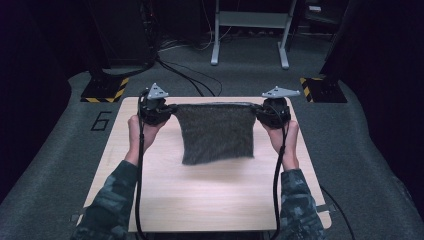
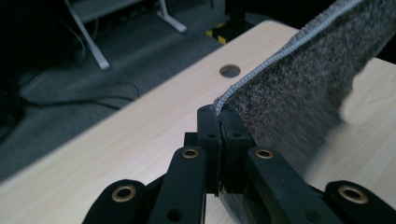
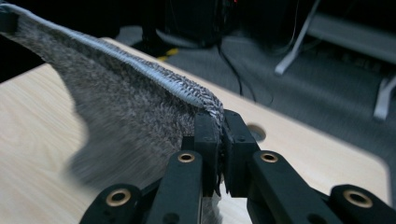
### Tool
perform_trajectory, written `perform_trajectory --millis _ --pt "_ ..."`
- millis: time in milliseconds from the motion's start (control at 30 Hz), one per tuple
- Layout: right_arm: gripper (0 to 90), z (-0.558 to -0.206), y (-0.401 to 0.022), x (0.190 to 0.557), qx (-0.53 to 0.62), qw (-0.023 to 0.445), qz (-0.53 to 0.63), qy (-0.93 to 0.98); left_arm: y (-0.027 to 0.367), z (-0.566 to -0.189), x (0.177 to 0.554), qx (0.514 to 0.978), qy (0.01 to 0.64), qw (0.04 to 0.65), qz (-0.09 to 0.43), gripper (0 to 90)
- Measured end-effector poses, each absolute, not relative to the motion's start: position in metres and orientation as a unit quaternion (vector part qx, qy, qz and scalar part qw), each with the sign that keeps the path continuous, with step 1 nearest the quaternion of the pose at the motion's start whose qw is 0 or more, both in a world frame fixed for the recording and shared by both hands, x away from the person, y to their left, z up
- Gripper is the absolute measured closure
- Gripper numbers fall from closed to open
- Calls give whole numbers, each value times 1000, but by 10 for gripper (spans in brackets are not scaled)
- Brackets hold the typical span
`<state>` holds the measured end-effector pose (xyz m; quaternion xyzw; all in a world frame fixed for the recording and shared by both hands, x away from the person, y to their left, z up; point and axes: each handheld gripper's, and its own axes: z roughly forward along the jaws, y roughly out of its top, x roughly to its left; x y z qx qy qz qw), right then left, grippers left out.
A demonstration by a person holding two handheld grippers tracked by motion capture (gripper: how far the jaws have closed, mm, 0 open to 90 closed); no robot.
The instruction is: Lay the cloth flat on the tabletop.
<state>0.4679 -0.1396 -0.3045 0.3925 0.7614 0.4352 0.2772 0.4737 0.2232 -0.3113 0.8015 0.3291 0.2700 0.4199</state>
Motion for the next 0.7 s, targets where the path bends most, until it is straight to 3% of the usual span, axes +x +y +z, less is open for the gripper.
perform_trajectory --millis 100,200,500,700 --pt "853 -307 -139 441 363 292 439 769 224 -326 452 808 314 416 273 880" --pt "845 -339 -139 418 351 283 422 786 223 -360 432 819 311 411 252 879" --pt "824 -468 -158 362 405 185 379 812 212 -477 375 862 311 375 144 874" --pt "780 -496 -175 336 434 151 374 806 208 -508 350 872 305 372 86 813"
